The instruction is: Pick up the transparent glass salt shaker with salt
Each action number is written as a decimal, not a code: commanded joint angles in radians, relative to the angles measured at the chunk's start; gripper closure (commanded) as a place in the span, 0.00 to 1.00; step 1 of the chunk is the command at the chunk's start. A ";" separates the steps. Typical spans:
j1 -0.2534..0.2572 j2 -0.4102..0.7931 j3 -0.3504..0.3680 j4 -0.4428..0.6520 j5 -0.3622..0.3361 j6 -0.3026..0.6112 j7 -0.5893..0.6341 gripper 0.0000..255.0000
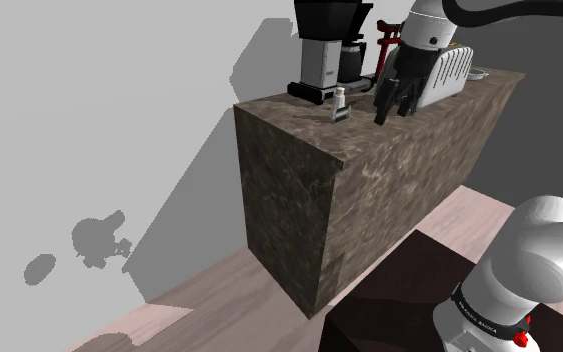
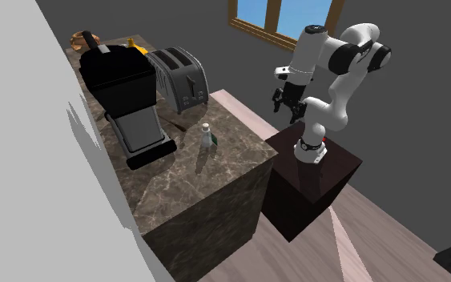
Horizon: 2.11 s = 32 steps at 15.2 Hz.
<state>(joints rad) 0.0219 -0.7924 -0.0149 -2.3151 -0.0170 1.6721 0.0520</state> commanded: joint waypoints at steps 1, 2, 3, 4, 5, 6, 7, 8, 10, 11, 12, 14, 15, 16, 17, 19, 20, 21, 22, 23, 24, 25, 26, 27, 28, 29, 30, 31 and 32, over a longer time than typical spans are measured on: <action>0.000 0.000 0.000 0.000 0.000 0.000 0.000 0.00; -0.002 0.030 -0.017 0.014 -0.004 0.020 -0.018 0.00; -0.004 0.060 -0.034 0.030 -0.006 0.039 -0.036 0.00; -0.005 0.091 -0.050 0.046 -0.008 0.057 -0.054 0.00; -0.005 0.123 -0.067 0.065 -0.009 0.074 -0.072 0.00; -0.005 0.155 -0.083 0.084 -0.008 0.090 -0.090 0.00; -0.005 0.187 -0.099 0.105 -0.007 0.106 -0.109 0.00; -0.004 0.220 -0.115 0.127 -0.004 0.120 -0.127 0.00; -0.002 0.288 -0.147 0.175 0.006 0.146 -0.165 0.00; -0.001 0.322 -0.163 0.201 0.012 0.157 -0.185 0.00; 0.001 0.357 -0.178 0.229 0.021 0.167 -0.205 0.00; 0.004 0.428 -0.209 0.288 0.041 0.182 -0.246 0.00; 0.005 0.465 -0.224 0.320 0.053 0.188 -0.267 0.00; 0.006 0.502 -0.239 0.353 0.067 0.193 -0.288 0.00; 0.007 0.540 -0.253 0.388 0.083 0.196 -0.310 0.00; 0.006 0.617 -0.280 0.462 0.118 0.197 -0.353 0.00; 0.004 0.657 -0.293 0.502 0.138 0.195 -0.376 0.00; 0.001 0.698 -0.305 0.544 0.159 0.192 -0.398 0.00; -0.003 0.740 -0.316 0.588 0.182 0.186 -0.420 0.00; -0.009 0.783 -0.326 0.634 0.205 0.179 -0.441 0.00; -0.017 0.827 -0.335 0.683 0.230 0.169 -0.462 0.00; -0.027 0.872 -0.342 0.734 0.255 0.157 -0.482 0.00; -0.033 0.894 -0.344 0.761 0.267 0.151 -0.491 0.00; -0.034 0.892 -0.342 0.744 0.267 0.165 -0.493 0.00; -0.033 0.890 -0.342 0.729 0.267 0.179 -0.496 0.00; -0.032 0.888 -0.341 0.713 0.267 0.193 -0.498 0.00; -0.031 0.887 -0.341 0.698 0.267 0.206 -0.500 0.00; -0.031 0.885 -0.340 0.683 0.268 0.220 -0.503 0.00; -0.030 0.884 -0.340 0.668 0.268 0.233 -0.505 0.00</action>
<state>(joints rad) -0.0084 0.0949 -0.3545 -1.6314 0.2514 1.8926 -0.4498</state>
